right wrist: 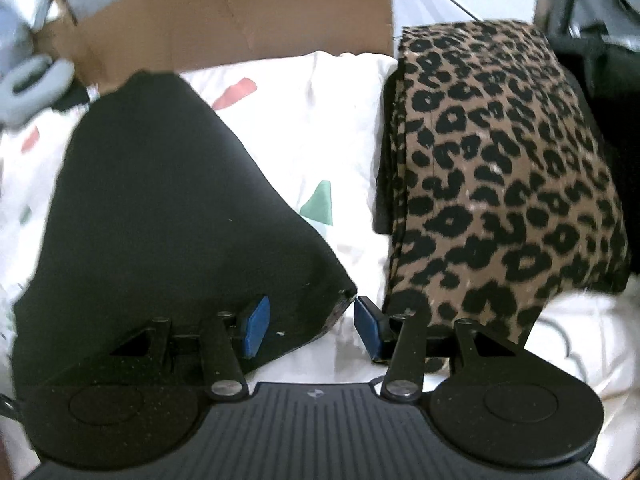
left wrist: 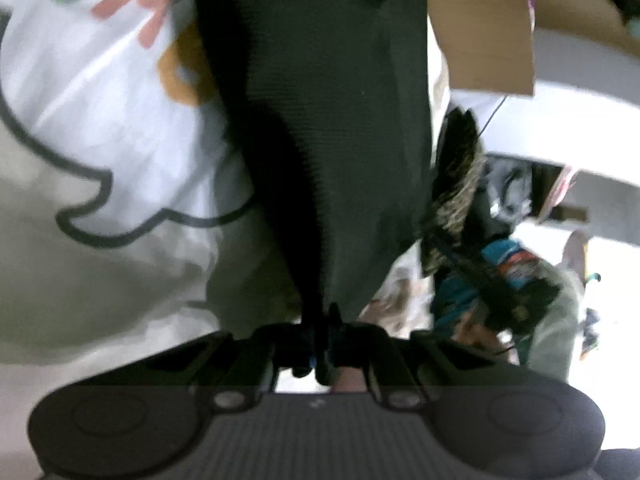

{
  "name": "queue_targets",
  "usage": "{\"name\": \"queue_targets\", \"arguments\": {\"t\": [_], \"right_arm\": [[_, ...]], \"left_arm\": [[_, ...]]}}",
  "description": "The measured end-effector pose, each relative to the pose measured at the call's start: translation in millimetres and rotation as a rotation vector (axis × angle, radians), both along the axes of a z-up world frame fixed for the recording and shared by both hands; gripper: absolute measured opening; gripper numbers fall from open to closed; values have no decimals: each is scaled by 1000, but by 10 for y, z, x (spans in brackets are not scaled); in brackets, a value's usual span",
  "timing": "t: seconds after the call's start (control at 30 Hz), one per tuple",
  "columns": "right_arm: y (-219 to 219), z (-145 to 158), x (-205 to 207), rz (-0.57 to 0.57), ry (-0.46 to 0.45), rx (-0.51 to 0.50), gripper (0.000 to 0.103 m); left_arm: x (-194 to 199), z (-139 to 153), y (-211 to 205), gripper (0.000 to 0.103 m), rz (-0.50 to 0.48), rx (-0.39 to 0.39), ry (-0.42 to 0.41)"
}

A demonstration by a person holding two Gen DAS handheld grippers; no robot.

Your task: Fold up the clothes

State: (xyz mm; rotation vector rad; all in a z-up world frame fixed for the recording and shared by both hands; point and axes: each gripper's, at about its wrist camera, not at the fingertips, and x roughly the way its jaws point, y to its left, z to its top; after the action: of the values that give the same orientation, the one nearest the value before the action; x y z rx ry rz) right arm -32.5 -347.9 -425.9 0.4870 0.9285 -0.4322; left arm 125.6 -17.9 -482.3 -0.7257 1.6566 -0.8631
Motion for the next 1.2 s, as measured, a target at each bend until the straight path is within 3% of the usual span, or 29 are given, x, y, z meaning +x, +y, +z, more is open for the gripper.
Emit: {"name": "queue_targets", "arguments": {"t": [0.27,0.8,1.13,1.2], "right_arm": [[-157,-371,-240,-207,-134,301,54],[-375,-735,-272,-410,-334,529,53],[-370,-595,-142,-328,-332,440,34],[-336,-514,-92,-279,-325,384,14]], "left_arm": [[56,38,-75,3,-36,43,11],[96,118,-64,3,-89,100,-12],[114,98,54,3,-93,123,-28],[118,86,81,3,-93,129,-30]]}}
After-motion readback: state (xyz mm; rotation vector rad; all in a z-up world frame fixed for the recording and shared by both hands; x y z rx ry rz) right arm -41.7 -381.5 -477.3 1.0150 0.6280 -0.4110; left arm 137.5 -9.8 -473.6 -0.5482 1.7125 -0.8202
